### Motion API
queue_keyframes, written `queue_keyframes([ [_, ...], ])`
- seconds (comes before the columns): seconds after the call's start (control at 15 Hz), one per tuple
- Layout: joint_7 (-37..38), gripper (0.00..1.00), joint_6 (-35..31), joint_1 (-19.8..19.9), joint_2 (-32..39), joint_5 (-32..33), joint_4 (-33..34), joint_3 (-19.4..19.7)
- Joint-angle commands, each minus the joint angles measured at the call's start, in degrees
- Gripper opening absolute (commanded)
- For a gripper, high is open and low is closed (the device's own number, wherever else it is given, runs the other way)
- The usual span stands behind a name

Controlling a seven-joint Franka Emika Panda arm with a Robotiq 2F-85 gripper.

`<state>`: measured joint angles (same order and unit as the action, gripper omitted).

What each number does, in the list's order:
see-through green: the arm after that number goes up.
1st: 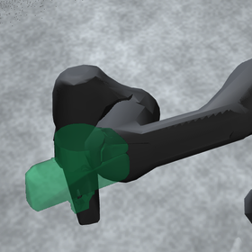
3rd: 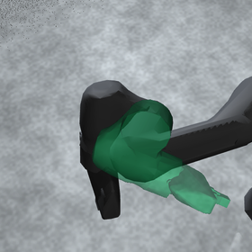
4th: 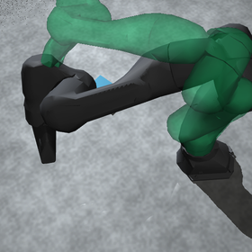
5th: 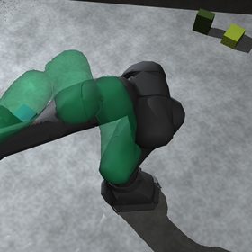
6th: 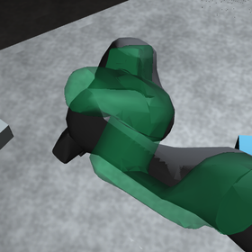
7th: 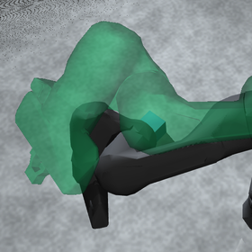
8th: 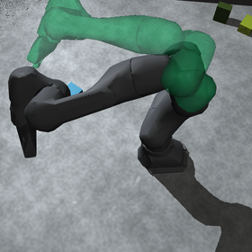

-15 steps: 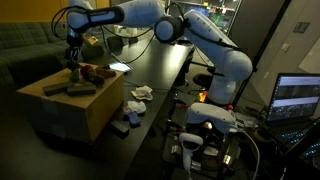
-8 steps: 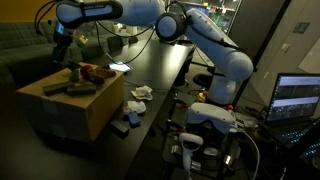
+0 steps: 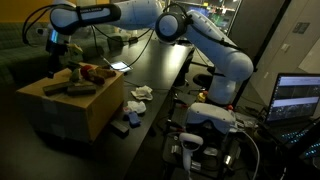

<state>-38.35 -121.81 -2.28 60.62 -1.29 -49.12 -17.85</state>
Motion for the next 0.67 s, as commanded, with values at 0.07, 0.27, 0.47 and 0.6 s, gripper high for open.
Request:
queue_keyframes([
  [0.07, -5.8, 1.00, -0.1, 1.1, -1.0, -0.6, -3.9, -2.0],
  [0.27, -7.6, 1.00, -0.8, 1.1, -0.8, -0.3, -5.7, -1.8],
  [0.47, -8.6, 1.00, -2.1, 1.0, -0.8, -0.1, -7.3, -1.4],
  [0.6, -8.7, 1.00, -4.0, 0.9, -0.7, 0.2, -8.0, -1.0],
])
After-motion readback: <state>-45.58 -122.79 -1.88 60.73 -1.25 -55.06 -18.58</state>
